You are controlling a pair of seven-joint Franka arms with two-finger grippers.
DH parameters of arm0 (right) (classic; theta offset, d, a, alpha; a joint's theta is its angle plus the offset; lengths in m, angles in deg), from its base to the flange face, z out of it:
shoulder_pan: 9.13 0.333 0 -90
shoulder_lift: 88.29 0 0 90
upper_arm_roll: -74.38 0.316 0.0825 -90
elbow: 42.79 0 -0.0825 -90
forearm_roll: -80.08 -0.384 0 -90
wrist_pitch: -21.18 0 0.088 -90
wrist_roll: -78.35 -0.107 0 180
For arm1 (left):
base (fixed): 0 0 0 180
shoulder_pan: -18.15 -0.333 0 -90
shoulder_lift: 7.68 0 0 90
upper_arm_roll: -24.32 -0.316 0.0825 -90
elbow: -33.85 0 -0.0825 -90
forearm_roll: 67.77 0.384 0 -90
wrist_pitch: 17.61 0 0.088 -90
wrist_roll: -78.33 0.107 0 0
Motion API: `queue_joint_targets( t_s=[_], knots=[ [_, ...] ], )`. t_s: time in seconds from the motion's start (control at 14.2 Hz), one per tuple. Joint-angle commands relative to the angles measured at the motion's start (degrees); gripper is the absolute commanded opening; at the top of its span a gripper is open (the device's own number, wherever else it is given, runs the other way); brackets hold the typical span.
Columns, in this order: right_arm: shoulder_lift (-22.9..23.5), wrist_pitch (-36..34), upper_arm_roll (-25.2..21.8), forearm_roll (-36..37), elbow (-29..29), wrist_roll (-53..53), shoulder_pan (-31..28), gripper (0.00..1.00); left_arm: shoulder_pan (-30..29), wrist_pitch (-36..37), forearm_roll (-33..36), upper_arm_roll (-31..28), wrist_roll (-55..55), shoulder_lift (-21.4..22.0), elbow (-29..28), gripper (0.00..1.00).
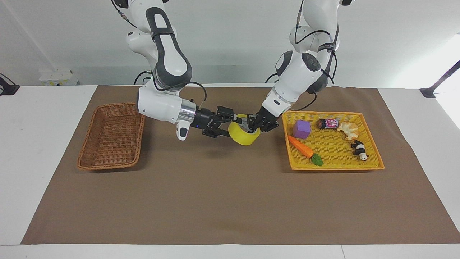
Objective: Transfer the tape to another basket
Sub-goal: 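Grasp the tape rim with the right gripper beside the left gripper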
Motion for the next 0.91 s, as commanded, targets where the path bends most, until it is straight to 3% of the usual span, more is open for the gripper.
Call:
queue_joint_targets(
  t_s=[0.0,0.14,0.28,0.42,0.63,0.7,0.77,0.84],
  knots=[
    [-0.6,-0.1,0.1,-1.1,1.0,0.3,-0.4,0.83,0.6,1.3,-0.5,-0.8,1.0,-0.2,1.2,0.00],
    [-0.6,-0.2,0.1,-1.1,1.0,0.3,-0.5,0.67,0.6,1.3,-0.6,-0.8,1.0,-0.2,1.2,0.00],
    [-0.7,-1.1,0.1,-1.1,1.0,0.2,-0.9,0.37,0.7,1.2,-0.5,-0.8,1.0,-0.2,1.3,0.00],
    [-0.8,-2.3,0.1,-1.1,1.0,0.2,-1.7,0.00,0.7,1.3,-0.5,-0.7,1.0,-0.3,1.7,0.00],
    [-0.8,-2.8,0.1,-1.1,1.0,0.3,-2.2,0.00,0.7,1.6,-0.5,-0.8,1.0,-0.3,1.7,0.01],
    [-0.9,-3.3,0.1,-1.1,1.0,0.4,-2.3,0.00,0.8,1.7,-0.6,-0.8,0.8,-0.3,1.9,0.29],
    [-0.9,-4.0,0.1,-1.1,1.0,0.4,-2.4,0.00,0.7,1.7,-0.6,-0.8,0.3,-0.2,2.9,0.95],
    [-0.9,-4.5,0.1,-1.1,1.0,0.6,-3.1,0.00,0.5,3.2,-0.6,-1.1,0.2,0.4,3.8,1.00]
  ],
)
